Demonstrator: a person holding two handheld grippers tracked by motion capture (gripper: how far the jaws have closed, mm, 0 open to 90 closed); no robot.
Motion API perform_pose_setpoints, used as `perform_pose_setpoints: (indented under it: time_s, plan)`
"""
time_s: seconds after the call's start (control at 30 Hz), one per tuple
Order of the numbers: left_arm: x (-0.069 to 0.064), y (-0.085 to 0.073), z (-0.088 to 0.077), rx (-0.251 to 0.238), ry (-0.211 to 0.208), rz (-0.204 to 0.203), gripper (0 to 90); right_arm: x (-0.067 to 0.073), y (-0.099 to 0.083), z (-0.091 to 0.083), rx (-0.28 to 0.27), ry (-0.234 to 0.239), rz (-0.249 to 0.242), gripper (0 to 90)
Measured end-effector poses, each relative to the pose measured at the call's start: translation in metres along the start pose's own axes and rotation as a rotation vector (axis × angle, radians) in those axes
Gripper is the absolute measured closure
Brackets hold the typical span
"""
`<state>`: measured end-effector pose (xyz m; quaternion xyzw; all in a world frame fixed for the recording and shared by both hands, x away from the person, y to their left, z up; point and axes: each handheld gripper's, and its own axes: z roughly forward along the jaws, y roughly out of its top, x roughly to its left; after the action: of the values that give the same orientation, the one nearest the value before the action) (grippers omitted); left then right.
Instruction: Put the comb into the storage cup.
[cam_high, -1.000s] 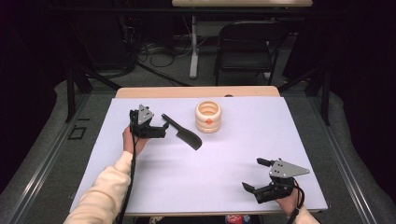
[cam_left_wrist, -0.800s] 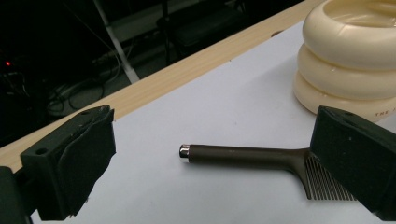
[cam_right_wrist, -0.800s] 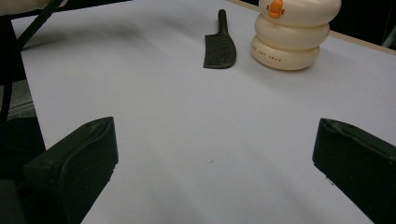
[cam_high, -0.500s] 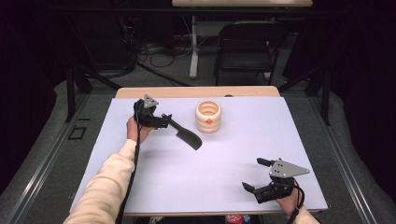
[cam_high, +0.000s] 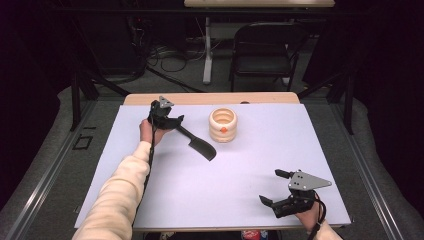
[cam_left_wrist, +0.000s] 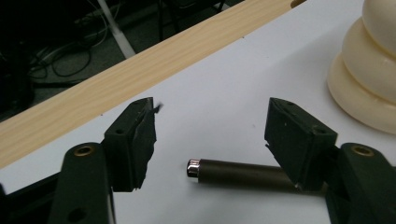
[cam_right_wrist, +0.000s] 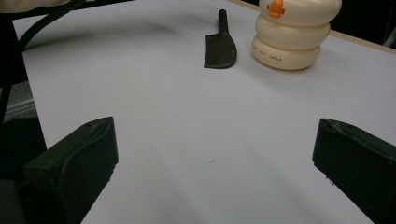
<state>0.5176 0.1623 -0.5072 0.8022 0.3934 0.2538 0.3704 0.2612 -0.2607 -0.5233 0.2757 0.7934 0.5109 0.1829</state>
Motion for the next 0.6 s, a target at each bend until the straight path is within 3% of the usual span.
perform_pose_setpoints:
  time_s: [0.1, 0.17, 0.2, 0.3, 0.4, 0.47, 0.6]
  plan:
    - [-0.001, 0.002, 0.009, 0.033, -0.010, 0.003, 57.4, 0.000, 0.000, 0.000, -0.002, 0.002, 0.002, 0.0]
    - [-0.001, 0.003, 0.014, 0.054, -0.010, 0.011, 66.2, 0.000, 0.000, 0.000, -0.001, 0.001, 0.002, 0.0]
    - [-0.002, 0.003, 0.018, 0.058, -0.020, 0.005, 66.2, 0.000, 0.000, 0.000, 0.000, 0.002, 0.005, 0.0]
    - [-0.004, 0.003, 0.026, 0.095, -0.018, 0.021, 81.6, 0.000, 0.000, 0.000, -0.002, 0.003, 0.006, 0.0]
    - [-0.003, 0.002, 0.033, 0.125, -0.010, 0.023, 88.8, 0.000, 0.000, -0.001, -0.003, 0.001, 0.003, 0.0]
    - [-0.002, 0.001, 0.037, 0.132, -0.004, 0.013, 89.6, 0.000, 0.000, -0.001, -0.003, 0.000, 0.003, 0.0]
    - [-0.001, 0.000, 0.042, 0.163, 0.002, 0.033, 89.8, 0.000, 0.000, -0.001, -0.002, 0.003, 0.002, 0.0]
